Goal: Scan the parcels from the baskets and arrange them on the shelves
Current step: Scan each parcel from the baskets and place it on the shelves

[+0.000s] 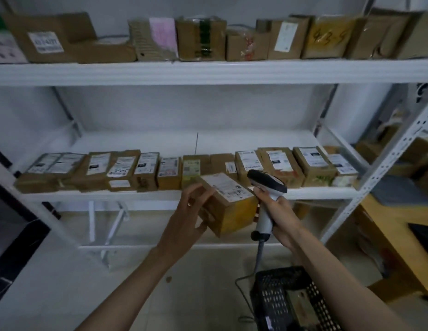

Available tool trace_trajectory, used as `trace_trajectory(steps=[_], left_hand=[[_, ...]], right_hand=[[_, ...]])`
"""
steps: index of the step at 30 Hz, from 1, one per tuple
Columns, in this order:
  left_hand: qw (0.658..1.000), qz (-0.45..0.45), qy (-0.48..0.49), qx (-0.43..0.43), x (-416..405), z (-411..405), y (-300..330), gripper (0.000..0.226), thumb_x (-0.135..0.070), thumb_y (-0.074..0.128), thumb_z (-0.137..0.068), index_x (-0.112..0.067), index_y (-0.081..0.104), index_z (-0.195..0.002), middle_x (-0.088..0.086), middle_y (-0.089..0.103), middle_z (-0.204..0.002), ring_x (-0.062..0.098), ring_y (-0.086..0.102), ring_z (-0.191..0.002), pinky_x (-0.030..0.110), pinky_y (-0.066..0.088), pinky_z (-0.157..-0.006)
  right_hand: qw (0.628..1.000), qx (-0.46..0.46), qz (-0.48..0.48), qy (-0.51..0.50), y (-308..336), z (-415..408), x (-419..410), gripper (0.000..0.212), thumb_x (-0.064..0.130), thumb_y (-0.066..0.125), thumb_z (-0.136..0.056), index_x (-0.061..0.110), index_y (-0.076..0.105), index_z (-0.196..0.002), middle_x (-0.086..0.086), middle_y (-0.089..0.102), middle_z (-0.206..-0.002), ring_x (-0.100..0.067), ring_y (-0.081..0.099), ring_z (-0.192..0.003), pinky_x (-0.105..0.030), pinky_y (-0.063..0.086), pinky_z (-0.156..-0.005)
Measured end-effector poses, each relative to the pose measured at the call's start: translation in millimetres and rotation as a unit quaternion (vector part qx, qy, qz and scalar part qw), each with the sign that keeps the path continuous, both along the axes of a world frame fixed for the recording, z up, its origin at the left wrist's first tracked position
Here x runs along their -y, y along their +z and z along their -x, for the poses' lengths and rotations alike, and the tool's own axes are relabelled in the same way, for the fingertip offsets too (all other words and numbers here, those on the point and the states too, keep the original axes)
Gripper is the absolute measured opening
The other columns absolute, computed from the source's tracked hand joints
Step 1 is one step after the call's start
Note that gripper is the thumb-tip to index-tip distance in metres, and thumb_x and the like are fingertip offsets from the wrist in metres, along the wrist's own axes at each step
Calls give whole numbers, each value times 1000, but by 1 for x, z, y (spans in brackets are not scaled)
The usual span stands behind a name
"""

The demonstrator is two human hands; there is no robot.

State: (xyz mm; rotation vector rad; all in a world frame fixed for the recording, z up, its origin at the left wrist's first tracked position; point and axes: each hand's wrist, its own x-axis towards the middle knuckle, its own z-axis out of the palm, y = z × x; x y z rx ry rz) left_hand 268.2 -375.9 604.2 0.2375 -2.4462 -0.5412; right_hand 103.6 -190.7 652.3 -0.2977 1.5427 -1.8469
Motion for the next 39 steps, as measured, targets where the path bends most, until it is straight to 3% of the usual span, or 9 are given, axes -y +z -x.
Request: trace_trajectory(steps=[3, 6, 11, 13, 15, 22, 27, 33, 39], left_hand=[[998, -62, 18, -3, -7, 9, 1, 109, 6, 77, -79, -45, 19, -156, -1, 22, -154, 13, 42, -134, 29, 51, -102], [971, -235, 6, -50, -16, 21, 12, 86, 11, 54, -94, -42, 24, -155, -5, 37, -155, 6, 41, -141, 30, 47, -108], [863, -486, 70, -118, -34, 43, 37, 34, -37, 56, -102, -40, 59, -136, -12, 66, -131, 7, 61, -123, 31, 53, -100], [826, -544, 98, -106, -40, 50, 44, 52, -57, 66, -88, -35, 60, -135, -9, 69, -126, 13, 63, -121, 33, 53, -100], [803, -582, 98, -80, -40, 54, 49, 59, -55, 70, -85, -26, 60, -136, -4, 70, -127, 17, 64, -121, 42, 48, -109], [774, -631, 58, -8, -40, 52, 60, 69, -44, 82, -75, -29, 53, -136, 1, 74, -117, 23, 73, -103, 49, 56, -97], [778, -616, 105, -59, -33, 61, 71, 74, -25, 83, -80, -28, 43, -142, 9, 70, -122, 26, 71, -106, 51, 55, -98], [796, -563, 169, -145, -15, 70, 88, 84, -29, 89, -74, -32, 36, -139, 5, 65, -129, 23, 66, -112, 51, 55, -97], [826, -491, 216, -174, 6, 72, 101, 91, -31, 91, -70, -39, 31, -139, -15, 56, -112, 13, 59, -109, 49, 55, -98]], right_hand=[[1000, 2, 29, -2, 3, 0, 6, 31, 22, 69, -95, 17, 65, -125, -10, 76, -114, -28, 73, -104, -41, 60, -82], [999, -20, 43, -18, 3, -1, 9, 33, 15, 70, -93, 18, 65, -126, -7, 76, -115, -28, 71, -109, -49, 59, -91], [996, -55, 70, -28, 2, 3, 5, 47, 11, 70, -92, 17, 58, -137, -6, 71, -126, -27, 64, -121, -60, 46, -108], [994, -78, 72, -29, 4, 6, 1, 47, 13, 70, -92, 18, 58, -137, -5, 70, -127, -27, 63, -122, -60, 44, -109], [992, -99, 77, -31, 5, 12, -5, 48, 13, 71, -91, 19, 58, -136, -5, 70, -127, -27, 62, -123, -60, 43, -110], [985, -147, 93, -19, 13, 29, -20, 46, 3, 69, -91, 18, 59, -134, -4, 73, -122, -25, 66, -117, -55, 49, -106], [976, -203, 77, 14, 22, 41, -21, 43, 4, 67, -93, 33, 62, -124, 15, 73, -114, -4, 68, -107, -28, 56, -93], [956, -272, 19, 108, 43, 48, -26, 43, 8, 69, -93, 46, 60, -113, 34, 69, -103, 11, 64, -97, -9, 52, -76], [937, -308, -26, 161, 59, 48, -25, 36, 10, 69, -93, 43, 59, -102, 17, 68, -103, 4, 63, -91, -11, 47, -71]])
